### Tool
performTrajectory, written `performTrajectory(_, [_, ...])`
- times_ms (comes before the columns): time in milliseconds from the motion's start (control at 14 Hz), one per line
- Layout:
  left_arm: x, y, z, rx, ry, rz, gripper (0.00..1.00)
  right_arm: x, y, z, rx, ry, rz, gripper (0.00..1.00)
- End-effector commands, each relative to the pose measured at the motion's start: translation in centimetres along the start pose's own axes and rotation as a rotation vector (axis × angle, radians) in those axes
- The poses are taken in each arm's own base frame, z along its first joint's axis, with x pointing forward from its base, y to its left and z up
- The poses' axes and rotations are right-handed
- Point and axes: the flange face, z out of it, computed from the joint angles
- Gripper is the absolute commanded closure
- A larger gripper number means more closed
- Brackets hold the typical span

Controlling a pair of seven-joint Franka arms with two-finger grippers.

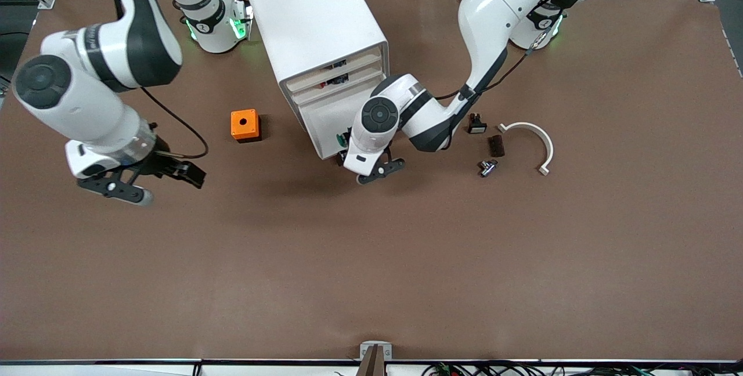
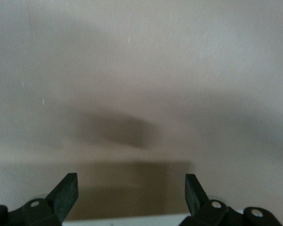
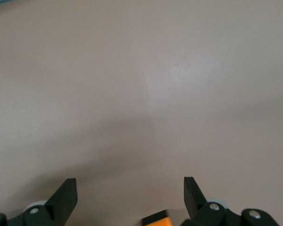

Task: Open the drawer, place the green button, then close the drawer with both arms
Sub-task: 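Push the drawer shut with the left gripper while the right gripper withdraws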

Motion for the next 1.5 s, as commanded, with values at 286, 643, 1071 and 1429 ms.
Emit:
performTrajectory(286, [-5.2,-0.1,2.1,0.045,-0.041,-0.071,0.00,-1.0,6.0,-6.7,-0.004,0.037,-0.173,0.00])
performTrajectory(643, [-7.7,-0.1,3.4,0.056,-0.147,-0.130,0.00,-2.3,6.4,-12.9,-0.016,0.010,-0.193,0.00])
performTrajectory(1071, [-9.3,0.2,3.9,0.039,-0.312,-0.232,0.00,-2.1,7.2,-13.8,-0.016,0.008,-0.183,0.00])
performTrajectory(1429, [-9.2,0.2,3.9,0.033,-0.351,-0.264,0.00,-2.2,7.2,-13.8,-0.017,0.005,-0.183,0.00])
